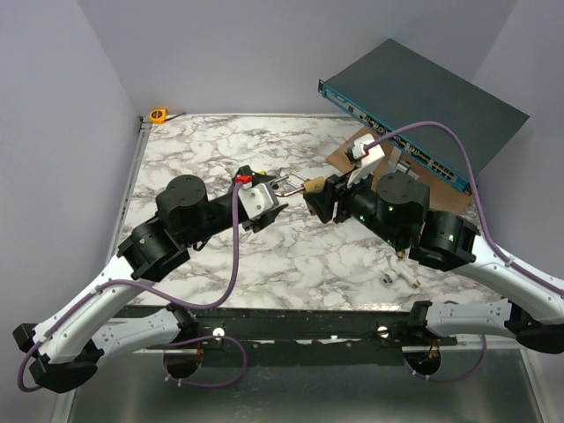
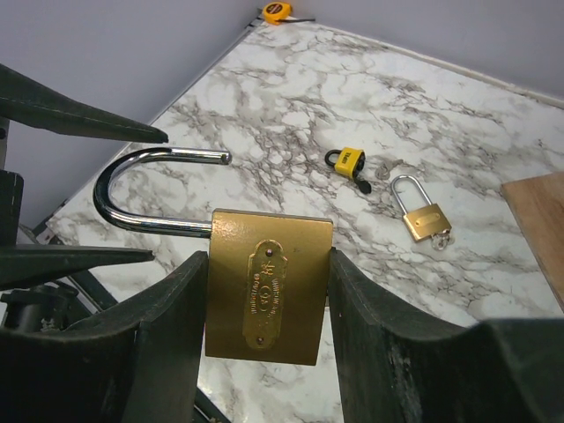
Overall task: Lock with the key
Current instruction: Lock the lock.
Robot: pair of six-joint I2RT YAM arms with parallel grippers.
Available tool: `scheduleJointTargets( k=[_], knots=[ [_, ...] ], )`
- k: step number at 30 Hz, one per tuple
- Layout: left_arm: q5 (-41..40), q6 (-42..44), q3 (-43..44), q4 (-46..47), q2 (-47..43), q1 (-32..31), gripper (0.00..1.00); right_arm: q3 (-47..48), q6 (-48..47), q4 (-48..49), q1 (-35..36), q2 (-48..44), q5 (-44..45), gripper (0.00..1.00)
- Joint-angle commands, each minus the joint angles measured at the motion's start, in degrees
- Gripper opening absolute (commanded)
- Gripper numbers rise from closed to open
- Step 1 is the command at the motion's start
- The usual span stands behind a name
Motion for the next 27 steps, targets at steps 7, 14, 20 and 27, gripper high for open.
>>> scheduleJointTargets(
  k=[7, 14, 20, 27],
  knots=[
    [1.63, -3.28, -0.57, 0.31, -0.91, -1.17, 0.44, 2.16, -0.35, 4.80, 0.00, -1.58, 1.06, 0.01],
    [1.83, -6.75, -0.90, 1.71, -0.30, -1.79, 0.33, 2.42, -0.34, 4.92, -0.04, -1.05, 1.13, 0.01],
    [-0.14, -11.64, -1.98, 4.09, -0.01, -1.88, 0.25, 2.25, -0.24, 5.40, 0.04, -1.01, 1.28, 0.01],
    [-2.45, -16.14, -3.59, 6.04, -0.28, -1.88, 0.17, 2.07, -0.20, 5.77, 0.04, -1.05, 1.34, 0.01]
  ],
)
